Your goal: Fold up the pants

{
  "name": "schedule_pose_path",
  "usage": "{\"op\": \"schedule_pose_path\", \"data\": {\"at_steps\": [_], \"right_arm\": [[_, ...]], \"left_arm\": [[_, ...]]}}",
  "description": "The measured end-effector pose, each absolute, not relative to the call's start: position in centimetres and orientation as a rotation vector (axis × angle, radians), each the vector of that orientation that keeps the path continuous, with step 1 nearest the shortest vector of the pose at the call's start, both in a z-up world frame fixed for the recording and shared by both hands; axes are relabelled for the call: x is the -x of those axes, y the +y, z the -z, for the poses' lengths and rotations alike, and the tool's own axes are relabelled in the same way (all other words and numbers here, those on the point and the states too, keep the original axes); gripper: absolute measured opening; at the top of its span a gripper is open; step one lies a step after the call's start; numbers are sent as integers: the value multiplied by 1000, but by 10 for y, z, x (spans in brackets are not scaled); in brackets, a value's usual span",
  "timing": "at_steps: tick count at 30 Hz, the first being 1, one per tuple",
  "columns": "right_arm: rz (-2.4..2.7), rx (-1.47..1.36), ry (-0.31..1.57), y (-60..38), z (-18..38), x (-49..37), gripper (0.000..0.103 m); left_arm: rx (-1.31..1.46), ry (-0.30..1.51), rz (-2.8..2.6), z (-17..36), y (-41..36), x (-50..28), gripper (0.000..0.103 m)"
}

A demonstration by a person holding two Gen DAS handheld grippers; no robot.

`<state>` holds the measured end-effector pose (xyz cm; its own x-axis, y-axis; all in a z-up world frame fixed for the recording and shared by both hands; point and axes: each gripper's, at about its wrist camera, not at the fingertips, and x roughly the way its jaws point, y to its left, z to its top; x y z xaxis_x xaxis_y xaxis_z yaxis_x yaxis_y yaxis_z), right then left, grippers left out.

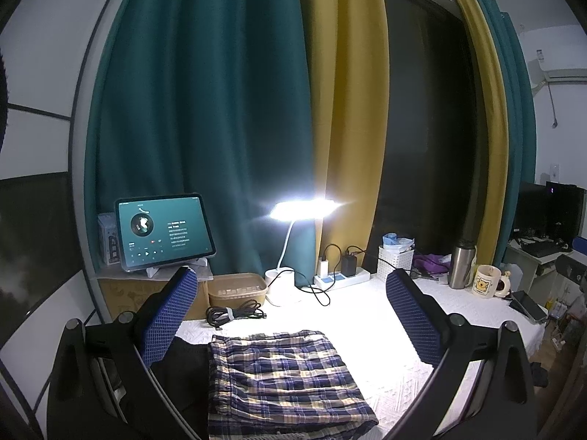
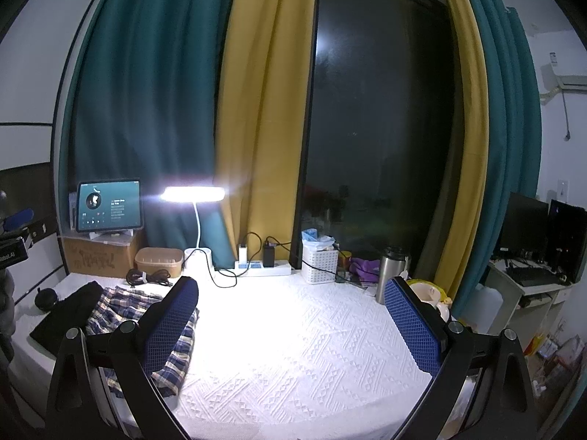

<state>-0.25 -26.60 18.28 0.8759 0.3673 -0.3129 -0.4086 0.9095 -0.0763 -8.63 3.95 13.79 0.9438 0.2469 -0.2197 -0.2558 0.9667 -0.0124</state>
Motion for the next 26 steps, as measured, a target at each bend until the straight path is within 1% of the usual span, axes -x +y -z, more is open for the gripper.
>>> {"op": "schedule_pose_path", "data": {"at_steps": [19, 26], "right_arm": [[-410, 145, 305, -266, -180, 2, 102], [-410, 146, 305, -265, -179, 1, 102]], "left_arm": [[26, 228, -237, -138, 32, 84, 102], [34, 205, -217, -137, 32, 86, 102]]}}
